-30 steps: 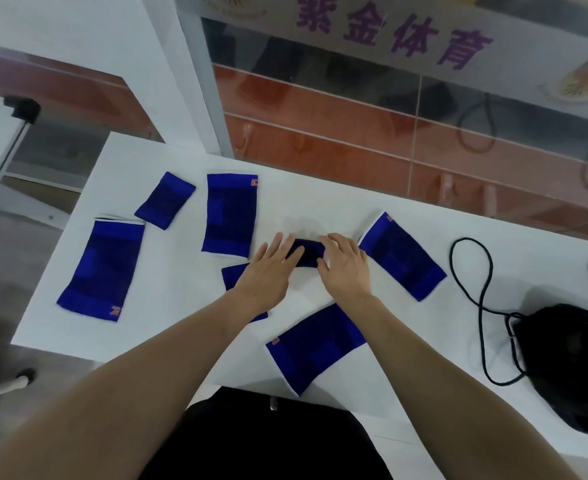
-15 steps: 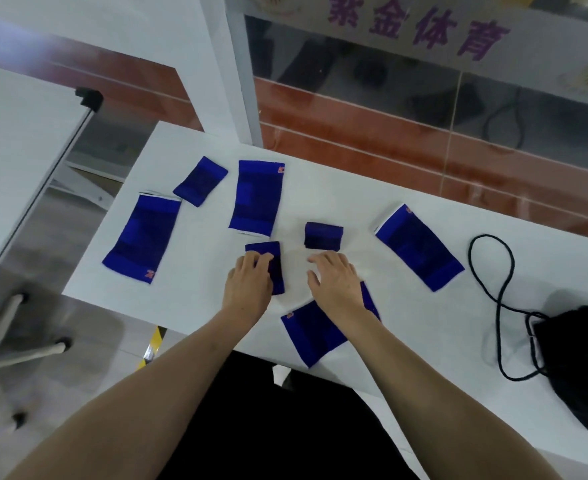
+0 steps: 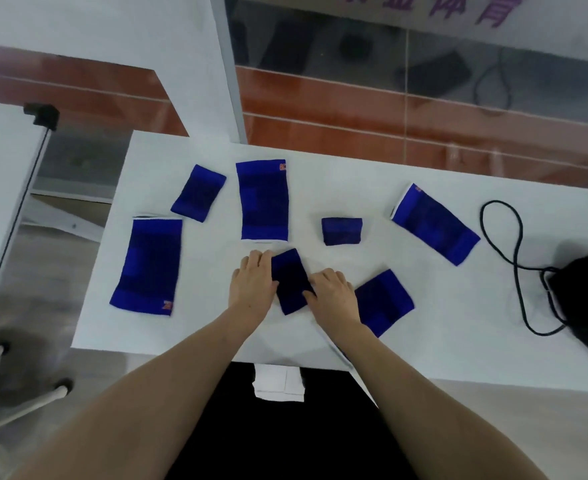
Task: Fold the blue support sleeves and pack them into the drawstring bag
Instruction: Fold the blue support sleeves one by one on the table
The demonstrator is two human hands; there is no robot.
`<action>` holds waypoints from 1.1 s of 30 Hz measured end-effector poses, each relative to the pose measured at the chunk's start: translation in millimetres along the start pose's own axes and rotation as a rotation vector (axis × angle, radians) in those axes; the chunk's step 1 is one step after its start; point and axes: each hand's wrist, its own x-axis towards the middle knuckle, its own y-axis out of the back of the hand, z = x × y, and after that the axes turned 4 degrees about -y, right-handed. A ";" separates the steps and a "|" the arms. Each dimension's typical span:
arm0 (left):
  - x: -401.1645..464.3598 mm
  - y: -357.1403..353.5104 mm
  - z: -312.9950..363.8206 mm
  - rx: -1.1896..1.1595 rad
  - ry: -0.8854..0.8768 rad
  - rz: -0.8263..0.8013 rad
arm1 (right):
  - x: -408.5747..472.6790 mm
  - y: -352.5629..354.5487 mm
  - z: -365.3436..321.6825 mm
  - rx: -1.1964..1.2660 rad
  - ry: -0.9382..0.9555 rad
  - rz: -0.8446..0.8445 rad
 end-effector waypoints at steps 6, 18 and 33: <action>-3.5 9.1 -22.6 -0.122 -0.068 -0.070 | -7.5 -5.6 -22.8 -0.004 -0.178 0.039; -1.8 73.6 -83.1 -0.228 -0.159 -0.050 | -9.9 -6.9 -101.3 0.137 -0.221 0.117; 22.8 108.8 -157.3 -0.449 0.174 0.219 | 80.2 35.1 -206.4 0.662 -0.142 0.079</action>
